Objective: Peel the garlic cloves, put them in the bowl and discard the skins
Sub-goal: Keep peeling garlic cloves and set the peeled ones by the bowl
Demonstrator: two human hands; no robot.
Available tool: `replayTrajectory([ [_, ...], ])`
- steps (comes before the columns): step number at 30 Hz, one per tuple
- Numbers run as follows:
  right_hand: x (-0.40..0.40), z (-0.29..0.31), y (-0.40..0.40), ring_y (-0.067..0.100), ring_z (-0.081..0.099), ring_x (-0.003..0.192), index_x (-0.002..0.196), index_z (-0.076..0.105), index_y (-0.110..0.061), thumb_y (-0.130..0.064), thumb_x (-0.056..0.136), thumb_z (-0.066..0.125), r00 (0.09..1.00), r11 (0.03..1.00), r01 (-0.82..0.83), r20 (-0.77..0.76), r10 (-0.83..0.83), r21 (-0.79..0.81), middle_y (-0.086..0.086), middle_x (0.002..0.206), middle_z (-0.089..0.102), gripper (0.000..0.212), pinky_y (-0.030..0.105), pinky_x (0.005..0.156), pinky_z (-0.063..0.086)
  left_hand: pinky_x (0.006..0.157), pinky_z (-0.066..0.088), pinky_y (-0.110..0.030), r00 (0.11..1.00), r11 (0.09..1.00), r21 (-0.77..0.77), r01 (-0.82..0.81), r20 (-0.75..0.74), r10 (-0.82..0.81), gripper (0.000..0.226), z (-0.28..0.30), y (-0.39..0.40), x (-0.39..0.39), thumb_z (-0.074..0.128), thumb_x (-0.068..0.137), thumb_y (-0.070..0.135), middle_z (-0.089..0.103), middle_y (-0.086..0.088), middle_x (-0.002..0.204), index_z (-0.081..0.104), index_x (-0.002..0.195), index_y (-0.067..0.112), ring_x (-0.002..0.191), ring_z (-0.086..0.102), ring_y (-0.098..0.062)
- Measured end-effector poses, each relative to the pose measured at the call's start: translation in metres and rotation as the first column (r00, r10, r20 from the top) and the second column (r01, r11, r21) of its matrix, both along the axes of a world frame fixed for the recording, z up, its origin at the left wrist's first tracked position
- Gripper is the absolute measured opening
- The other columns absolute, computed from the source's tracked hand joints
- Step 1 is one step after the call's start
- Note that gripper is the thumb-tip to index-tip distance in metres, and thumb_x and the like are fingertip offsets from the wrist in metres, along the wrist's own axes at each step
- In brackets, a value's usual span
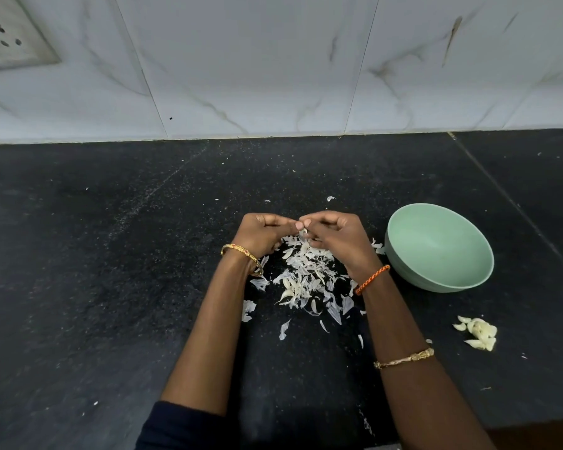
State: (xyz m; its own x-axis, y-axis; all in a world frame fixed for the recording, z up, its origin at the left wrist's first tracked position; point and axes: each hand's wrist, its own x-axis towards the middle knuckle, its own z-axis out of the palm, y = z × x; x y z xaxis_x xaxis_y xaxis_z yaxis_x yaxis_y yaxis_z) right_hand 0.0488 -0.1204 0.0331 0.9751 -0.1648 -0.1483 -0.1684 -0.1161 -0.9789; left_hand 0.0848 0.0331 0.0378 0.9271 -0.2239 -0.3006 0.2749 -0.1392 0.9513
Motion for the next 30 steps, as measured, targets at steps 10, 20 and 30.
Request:
replayTrajectory([
  [10, -0.013, 0.002, -0.002, 0.013, 0.069, 0.072, 0.092, 0.072, -0.007, -0.001, 0.081, 0.071, 0.998, 0.994, -0.031, 0.061, 0.024, 0.107, 0.01, 0.081, 0.073, 0.012, 0.02, 0.067, 0.057, 0.036, 0.029, -0.012, 0.994, 0.996, -0.059, 0.062, -0.085, -0.067, 0.009, 0.007, 0.005, -0.008, 0.071, 0.083, 0.013, 0.071, 0.004, 0.07, 0.072, 0.089, 0.007, 0.04, 0.038, -0.001],
  [20, -0.016, 0.004, -0.005, 0.001, 0.065, 0.065, 0.081, 0.071, -0.02, 0.0, 0.081, 0.072, 0.985, 0.985, -0.027, 0.162, 0.056, -0.171, -0.004, 0.074, 0.07, 0.019, 0.018, 0.067, 0.053, 0.038, 0.031, -0.006, 0.994, 0.976, 0.205, 0.071, 0.062, -0.085, 0.012, 0.018, -0.009, -0.015, 0.066, 0.087, 0.012, 0.05, 0.015, 0.036, 0.068, 0.077, 0.005, 0.031, 0.042, 0.005],
  [30, -0.024, 0.006, -0.008, -0.005, 0.062, 0.062, 0.081, 0.074, -0.015, 0.001, 0.082, 0.07, 0.977, 0.971, 0.048, 0.212, 0.002, -0.232, -0.01, 0.071, 0.068, 0.017, 0.013, 0.066, 0.052, 0.058, 0.047, -0.012, 0.969, 0.962, 0.271, -0.006, 0.24, -0.061, 0.005, 0.01, -0.021, -0.019, 0.075, 0.079, 0.014, 0.067, 0.003, 0.067, 0.074, 0.079, 0.009, 0.057, 0.059, 0.001],
])
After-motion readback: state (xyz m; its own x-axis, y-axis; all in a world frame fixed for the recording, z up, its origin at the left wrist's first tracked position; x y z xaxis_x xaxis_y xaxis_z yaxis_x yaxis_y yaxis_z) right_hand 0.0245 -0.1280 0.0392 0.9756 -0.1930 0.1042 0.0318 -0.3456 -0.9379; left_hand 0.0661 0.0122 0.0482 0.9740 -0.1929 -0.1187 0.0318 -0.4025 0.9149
